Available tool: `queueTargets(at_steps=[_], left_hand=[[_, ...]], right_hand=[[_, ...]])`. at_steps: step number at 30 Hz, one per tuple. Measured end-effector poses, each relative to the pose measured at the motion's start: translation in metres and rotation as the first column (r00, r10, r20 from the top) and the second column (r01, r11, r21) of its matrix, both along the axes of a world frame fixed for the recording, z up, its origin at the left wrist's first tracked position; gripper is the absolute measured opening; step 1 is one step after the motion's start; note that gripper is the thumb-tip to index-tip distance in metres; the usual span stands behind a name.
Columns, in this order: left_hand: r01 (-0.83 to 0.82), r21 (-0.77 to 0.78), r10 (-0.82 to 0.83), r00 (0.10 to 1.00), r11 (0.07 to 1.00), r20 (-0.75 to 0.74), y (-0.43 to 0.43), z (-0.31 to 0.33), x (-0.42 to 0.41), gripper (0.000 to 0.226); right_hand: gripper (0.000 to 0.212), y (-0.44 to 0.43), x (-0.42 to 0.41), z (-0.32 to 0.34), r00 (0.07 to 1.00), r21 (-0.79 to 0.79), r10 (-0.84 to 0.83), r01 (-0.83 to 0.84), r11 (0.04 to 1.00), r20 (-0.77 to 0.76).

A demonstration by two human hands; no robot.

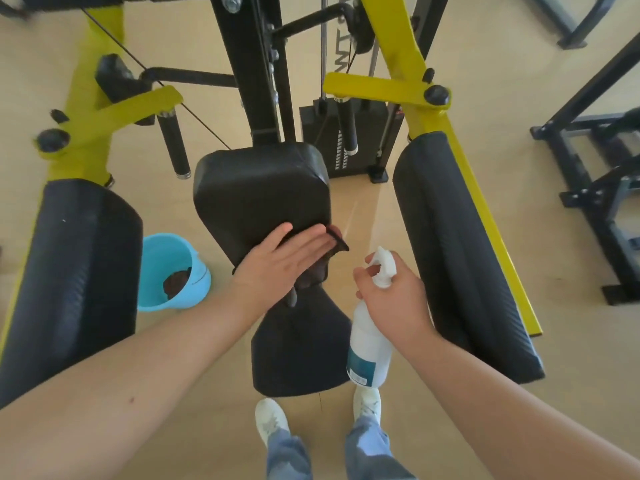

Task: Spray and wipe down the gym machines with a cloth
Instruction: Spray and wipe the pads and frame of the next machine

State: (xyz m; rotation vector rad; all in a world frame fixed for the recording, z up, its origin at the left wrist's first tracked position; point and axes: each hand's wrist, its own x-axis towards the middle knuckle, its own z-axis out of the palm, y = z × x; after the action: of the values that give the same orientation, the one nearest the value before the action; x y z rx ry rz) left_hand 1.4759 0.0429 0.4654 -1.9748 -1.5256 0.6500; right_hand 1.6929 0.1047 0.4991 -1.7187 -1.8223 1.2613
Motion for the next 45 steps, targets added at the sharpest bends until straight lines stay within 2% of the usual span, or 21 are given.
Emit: queueTargets(at_steps=[1,3,5,7,9,12,14,16,19,25,31,33,36,38,42,45], left_hand=[[-0.031,0.14,0.027,0.999,0.99,0.029,0.0,0.01,-0.002,0.09],[-0.166,0.362,0.102,0.977,0.917,0.19,0.003,0.032,-0.007,0.078],[-0.273,0.418,0.127,0.93,0.867,0.346,0.007,0.045,-0.011,0.081],[-0.299,0.457,0.113,0.914,0.838,0.391,0.011,0.044,-0.009,0.086],[-0.298,0.493,0.109,0.92,0.818,0.376,0.012,0.025,-0.004,0.082],[-0.225,0.487,0.081,0.951,0.844,0.299,0.012,-0.01,-0.001,0.067],[-0.248,0.437,0.095,0.935,0.864,0.343,0.003,-0.037,0.002,0.063],[-0.345,0.342,0.172,0.878,0.874,0.446,-0.014,-0.062,0.011,0.056],[-0.476,0.213,0.31,0.792,0.854,0.526,-0.04,-0.088,0.027,0.045],[-0.594,0.091,0.431,0.672,0.799,0.602,-0.052,-0.067,0.047,0.055],[-0.708,0.231,0.43,0.62,0.668,0.656,-0.03,0.012,0.041,0.062],[-0.723,0.291,0.394,0.616,0.627,0.682,-0.031,0.027,0.041,0.057],[-0.767,0.296,0.361,0.556,0.569,0.748,-0.034,0.036,0.038,0.064],[-0.766,0.281,0.333,0.535,0.578,0.776,-0.031,0.039,0.035,0.071],[-0.702,0.31,0.279,0.59,0.641,0.757,-0.02,0.037,0.025,0.069],[-0.683,0.301,0.246,0.582,0.666,0.776,-0.012,0.026,0.017,0.073]], right_hand=[[0.011,0.001,-0.001,0.002,1.0,-0.012,-0.005,0.005,1.0,-0.01],[0.01,0.004,-0.005,0.005,1.0,-0.029,-0.01,0.009,1.0,-0.027],[0.012,0.007,-0.009,0.007,0.999,-0.034,-0.014,0.013,0.999,-0.04],[0.015,0.006,-0.013,0.007,0.999,-0.032,-0.015,0.014,0.999,-0.048],[0.015,0.005,-0.018,0.003,0.999,-0.019,-0.012,0.011,1.0,-0.049],[0.016,0.001,-0.02,-0.009,0.999,-0.032,-0.01,0.009,0.999,-0.046],[0.015,-0.003,-0.018,-0.017,0.998,-0.058,-0.026,0.023,0.998,-0.059],[0.013,-0.008,-0.013,-0.023,0.996,-0.081,-0.056,0.051,0.995,-0.067],[0.013,-0.016,-0.004,-0.026,0.997,-0.096,-0.06,0.054,0.994,-0.056],[0.015,-0.023,0.004,-0.024,1.0,-0.071,-0.005,0.003,0.998,-0.027],[0.012,-0.028,-0.004,-0.009,0.998,-0.074,0.033,-0.037,0.997,-0.057],[0.012,-0.03,-0.01,-0.002,0.997,-0.061,0.045,-0.049,0.997,-0.061],[0.015,-0.033,-0.017,0.005,0.997,-0.073,0.053,-0.057,0.996,-0.051],[0.016,-0.032,-0.02,0.007,0.998,-0.079,0.057,-0.059,0.995,-0.036],[0.015,-0.03,-0.023,0.006,0.995,-0.076,0.089,-0.091,0.993,-0.038],[0.015,-0.031,-0.025,0.001,0.993,-0.057,0.114,-0.115,0.992,-0.023]])
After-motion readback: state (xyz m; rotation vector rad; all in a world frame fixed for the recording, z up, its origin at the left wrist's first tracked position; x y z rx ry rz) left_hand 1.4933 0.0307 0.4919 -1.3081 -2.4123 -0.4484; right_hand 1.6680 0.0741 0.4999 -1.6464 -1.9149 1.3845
